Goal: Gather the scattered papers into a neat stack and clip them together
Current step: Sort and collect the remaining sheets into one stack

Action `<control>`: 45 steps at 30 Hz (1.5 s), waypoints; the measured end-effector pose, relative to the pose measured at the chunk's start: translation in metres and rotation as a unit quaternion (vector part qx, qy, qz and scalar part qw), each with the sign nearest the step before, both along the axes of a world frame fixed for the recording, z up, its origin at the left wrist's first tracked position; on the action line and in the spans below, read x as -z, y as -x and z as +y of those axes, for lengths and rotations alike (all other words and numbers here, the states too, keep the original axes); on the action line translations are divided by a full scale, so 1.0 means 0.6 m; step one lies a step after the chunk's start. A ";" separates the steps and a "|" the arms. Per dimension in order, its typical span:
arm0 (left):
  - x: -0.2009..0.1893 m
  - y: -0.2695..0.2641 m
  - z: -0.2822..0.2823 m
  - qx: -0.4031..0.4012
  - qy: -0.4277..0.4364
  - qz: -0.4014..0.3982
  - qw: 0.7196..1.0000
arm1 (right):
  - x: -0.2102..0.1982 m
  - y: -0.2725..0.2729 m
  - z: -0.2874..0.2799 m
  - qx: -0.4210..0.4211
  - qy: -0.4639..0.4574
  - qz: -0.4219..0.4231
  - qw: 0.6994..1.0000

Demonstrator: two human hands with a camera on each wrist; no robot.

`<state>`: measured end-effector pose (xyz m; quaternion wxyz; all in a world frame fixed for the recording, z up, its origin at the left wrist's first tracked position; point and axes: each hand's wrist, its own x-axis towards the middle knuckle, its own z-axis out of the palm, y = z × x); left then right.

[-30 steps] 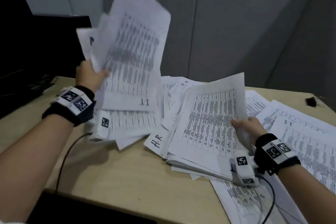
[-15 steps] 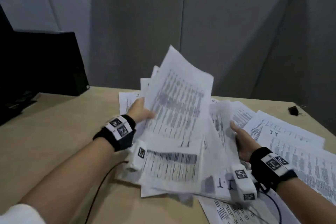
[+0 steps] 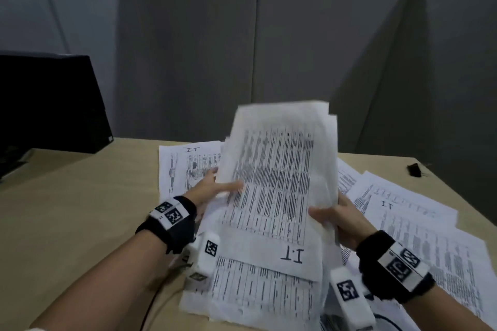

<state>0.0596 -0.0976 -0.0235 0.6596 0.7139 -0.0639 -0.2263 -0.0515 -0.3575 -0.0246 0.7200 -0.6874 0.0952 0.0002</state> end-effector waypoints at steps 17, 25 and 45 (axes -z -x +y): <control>-0.188 0.074 0.001 -0.079 0.069 -0.320 0.941 | -0.136 -0.010 0.055 0.091 0.048 -0.349 0.932; -0.207 0.084 -0.016 -0.151 0.214 -0.289 0.921 | -0.128 -0.042 0.060 0.116 -0.017 -0.319 0.940; -0.172 0.046 -0.071 -0.098 0.090 -0.315 0.940 | -0.141 -0.037 0.009 0.304 0.157 -0.254 0.905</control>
